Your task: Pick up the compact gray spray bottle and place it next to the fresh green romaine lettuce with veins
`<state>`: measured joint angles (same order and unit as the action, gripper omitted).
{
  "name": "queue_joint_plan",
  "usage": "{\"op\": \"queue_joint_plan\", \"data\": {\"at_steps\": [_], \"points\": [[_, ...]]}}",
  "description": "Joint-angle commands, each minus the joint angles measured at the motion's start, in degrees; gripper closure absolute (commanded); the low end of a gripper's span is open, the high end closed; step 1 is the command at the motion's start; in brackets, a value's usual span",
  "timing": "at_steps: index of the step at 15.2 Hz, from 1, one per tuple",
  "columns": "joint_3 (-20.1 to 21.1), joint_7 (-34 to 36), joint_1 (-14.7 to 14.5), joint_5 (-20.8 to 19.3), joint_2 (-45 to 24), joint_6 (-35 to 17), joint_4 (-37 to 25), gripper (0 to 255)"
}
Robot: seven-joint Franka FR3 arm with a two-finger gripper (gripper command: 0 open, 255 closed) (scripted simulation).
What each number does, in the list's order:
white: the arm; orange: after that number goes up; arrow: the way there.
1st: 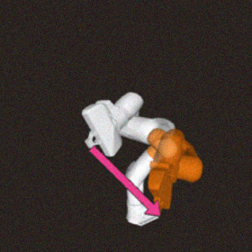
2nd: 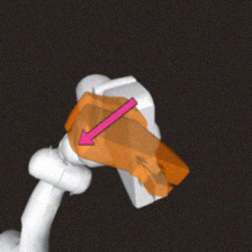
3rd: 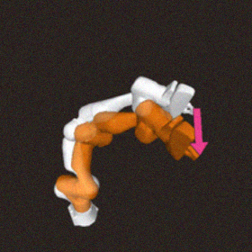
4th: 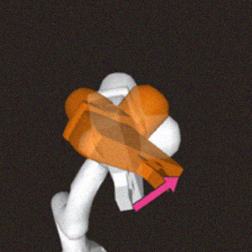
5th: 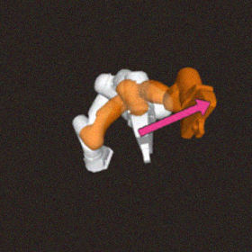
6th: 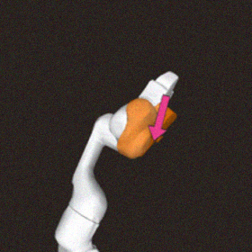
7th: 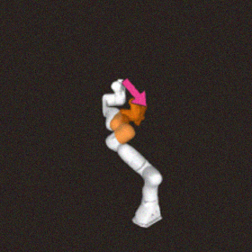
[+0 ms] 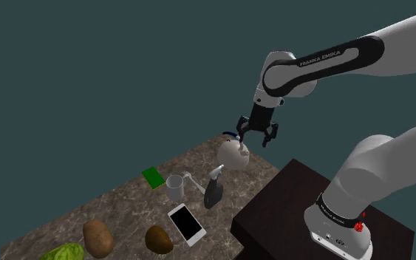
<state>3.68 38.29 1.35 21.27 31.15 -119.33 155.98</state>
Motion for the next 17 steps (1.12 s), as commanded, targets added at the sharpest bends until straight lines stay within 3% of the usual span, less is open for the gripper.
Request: {"op": "queue_joint_plan", "data": {"at_steps": [1,7,12,16,17], "points": [[0.93,2.97,-0.63,3.88,-3.85,-4.88,1.32,0],[2.67,7.88,-4.1,18.11,-17.23,-18.18,1.98,0],[3.95,6.62,-7.59,35.09,-30.45,-27.14,-1.3,0],[5.97,2.98,-8.76,50.53,-41.41,-31.7,-6.46,0],[6.18,2.71,-8.74,51.55,-42.15,-31.95,-6.87,0]]}}
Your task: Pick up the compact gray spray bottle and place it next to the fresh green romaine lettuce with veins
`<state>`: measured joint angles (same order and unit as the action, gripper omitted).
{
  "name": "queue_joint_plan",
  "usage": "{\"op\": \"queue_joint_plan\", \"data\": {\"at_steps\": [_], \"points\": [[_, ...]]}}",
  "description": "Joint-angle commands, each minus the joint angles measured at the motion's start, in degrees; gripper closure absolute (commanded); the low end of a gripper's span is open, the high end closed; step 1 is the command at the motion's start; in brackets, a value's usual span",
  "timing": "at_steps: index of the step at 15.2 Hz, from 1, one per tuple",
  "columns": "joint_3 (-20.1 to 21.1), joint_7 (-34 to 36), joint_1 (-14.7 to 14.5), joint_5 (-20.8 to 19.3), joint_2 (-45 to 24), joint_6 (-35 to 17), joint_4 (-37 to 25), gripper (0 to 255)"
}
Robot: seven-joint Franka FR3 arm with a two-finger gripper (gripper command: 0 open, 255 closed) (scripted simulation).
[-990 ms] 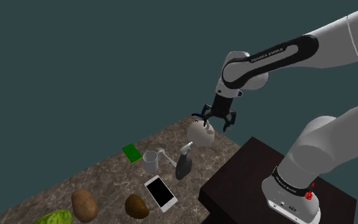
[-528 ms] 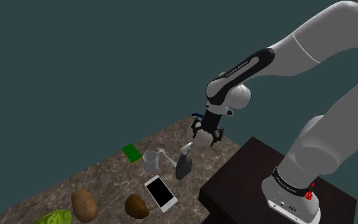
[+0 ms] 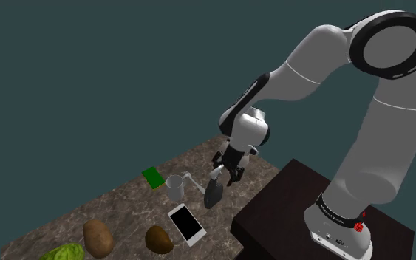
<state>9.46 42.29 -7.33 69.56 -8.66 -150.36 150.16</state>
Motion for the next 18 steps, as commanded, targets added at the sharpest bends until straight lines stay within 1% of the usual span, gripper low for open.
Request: {"op": "queue_joint_plan", "data": {"at_steps": [1,6,7,15,16,18], "points": [[0.71,-2.09,-0.2,4.28,-3.31,-1.4,-1.51,0],[2.15,-6.1,-0.96,9.29,-8.18,-3.69,-4.02,0],[2.58,-7.37,-1.18,10.82,-9.73,-4.37,-4.88,0],[2.57,-7.37,-1.18,10.82,-9.72,-4.37,-4.88,0],[2.57,-7.37,-1.18,10.82,-9.73,-4.37,-4.88,255],[2.57,-7.37,-1.18,10.82,-9.73,-4.37,-4.88,255]]}}
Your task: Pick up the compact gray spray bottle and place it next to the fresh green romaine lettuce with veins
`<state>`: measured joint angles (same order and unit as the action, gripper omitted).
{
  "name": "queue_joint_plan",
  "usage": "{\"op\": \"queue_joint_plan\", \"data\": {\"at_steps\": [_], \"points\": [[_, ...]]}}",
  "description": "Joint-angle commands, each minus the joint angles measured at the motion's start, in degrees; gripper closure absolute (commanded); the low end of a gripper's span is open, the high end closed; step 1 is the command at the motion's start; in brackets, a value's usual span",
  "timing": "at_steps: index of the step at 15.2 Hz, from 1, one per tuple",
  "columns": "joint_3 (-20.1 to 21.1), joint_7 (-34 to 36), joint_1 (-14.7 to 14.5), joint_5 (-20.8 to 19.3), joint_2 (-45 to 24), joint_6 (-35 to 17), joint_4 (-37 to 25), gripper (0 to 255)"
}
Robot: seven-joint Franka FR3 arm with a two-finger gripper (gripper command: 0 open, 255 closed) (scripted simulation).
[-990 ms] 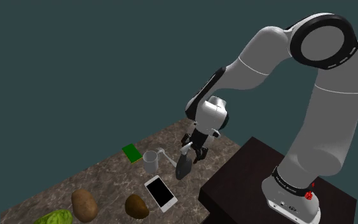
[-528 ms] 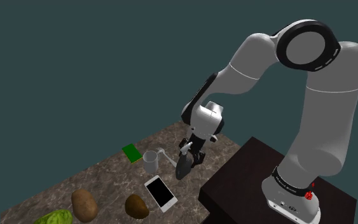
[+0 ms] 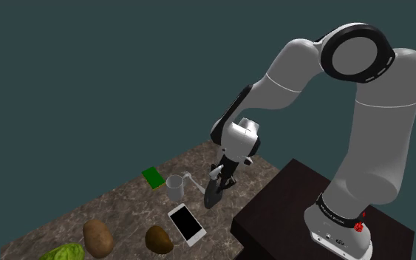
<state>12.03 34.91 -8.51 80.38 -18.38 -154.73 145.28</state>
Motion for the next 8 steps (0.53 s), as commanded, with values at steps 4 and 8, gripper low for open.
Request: {"op": "queue_joint_plan", "data": {"at_steps": [4,8], "points": [[0.0,0.0,0.0,-0.01,-0.01,0.01,0.0,255],[-0.08,1.13,-0.07,-0.9,1.01,0.3,0.47,255]]}}
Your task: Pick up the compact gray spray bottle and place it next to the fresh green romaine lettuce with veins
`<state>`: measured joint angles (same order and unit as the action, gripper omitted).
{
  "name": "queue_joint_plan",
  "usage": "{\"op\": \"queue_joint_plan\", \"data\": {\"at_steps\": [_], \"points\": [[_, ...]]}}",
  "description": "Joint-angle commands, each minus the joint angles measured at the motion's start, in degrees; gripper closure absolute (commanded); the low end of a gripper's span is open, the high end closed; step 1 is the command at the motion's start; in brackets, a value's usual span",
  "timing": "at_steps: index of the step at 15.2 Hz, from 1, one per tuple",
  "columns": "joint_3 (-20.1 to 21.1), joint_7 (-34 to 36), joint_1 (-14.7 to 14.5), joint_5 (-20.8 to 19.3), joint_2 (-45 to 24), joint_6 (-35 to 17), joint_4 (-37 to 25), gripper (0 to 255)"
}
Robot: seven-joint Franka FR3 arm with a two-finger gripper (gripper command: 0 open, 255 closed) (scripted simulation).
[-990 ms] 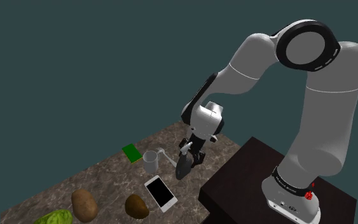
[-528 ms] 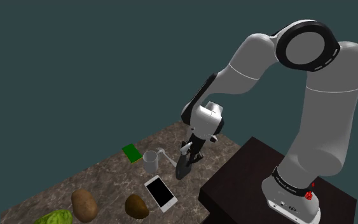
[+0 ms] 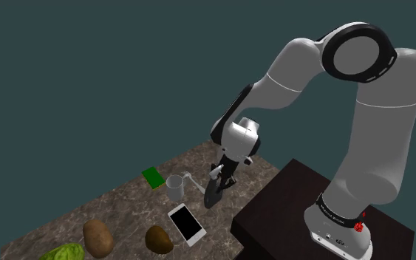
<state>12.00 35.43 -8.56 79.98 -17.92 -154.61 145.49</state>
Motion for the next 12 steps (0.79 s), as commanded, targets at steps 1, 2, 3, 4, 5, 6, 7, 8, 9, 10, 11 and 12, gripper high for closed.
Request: {"op": "queue_joint_plan", "data": {"at_steps": [1,2,3,4,5,6,7,8,9,10,11,12], "points": [[-0.15,1.74,-0.09,-1.42,1.57,0.48,0.71,255],[-0.25,2.87,-0.15,-2.35,2.59,0.8,1.15,255],[-0.35,4.01,-0.22,-3.28,3.61,1.13,1.58,255],[-0.46,5.14,-0.28,-4.21,4.62,1.47,2.0,255],[-0.57,6.28,-0.34,-5.16,5.63,1.82,2.4,255],[-0.68,7.41,-0.39,-6.11,6.64,2.19,2.78,255],[-0.79,8.54,-0.43,-7.06,7.64,2.56,3.15,255],[-0.9,9.67,-0.46,-8.01,8.64,2.95,3.51,255],[-1.01,10.79,-0.5,-8.97,9.64,3.35,3.85,255],[-1.12,11.91,-0.52,-9.93,10.63,3.76,4.17,255],[-1.22,13.02,-0.53,-10.88,11.62,4.19,4.48,255],[-1.32,14.13,-0.53,-11.84,12.6,4.63,4.78,255]]}}
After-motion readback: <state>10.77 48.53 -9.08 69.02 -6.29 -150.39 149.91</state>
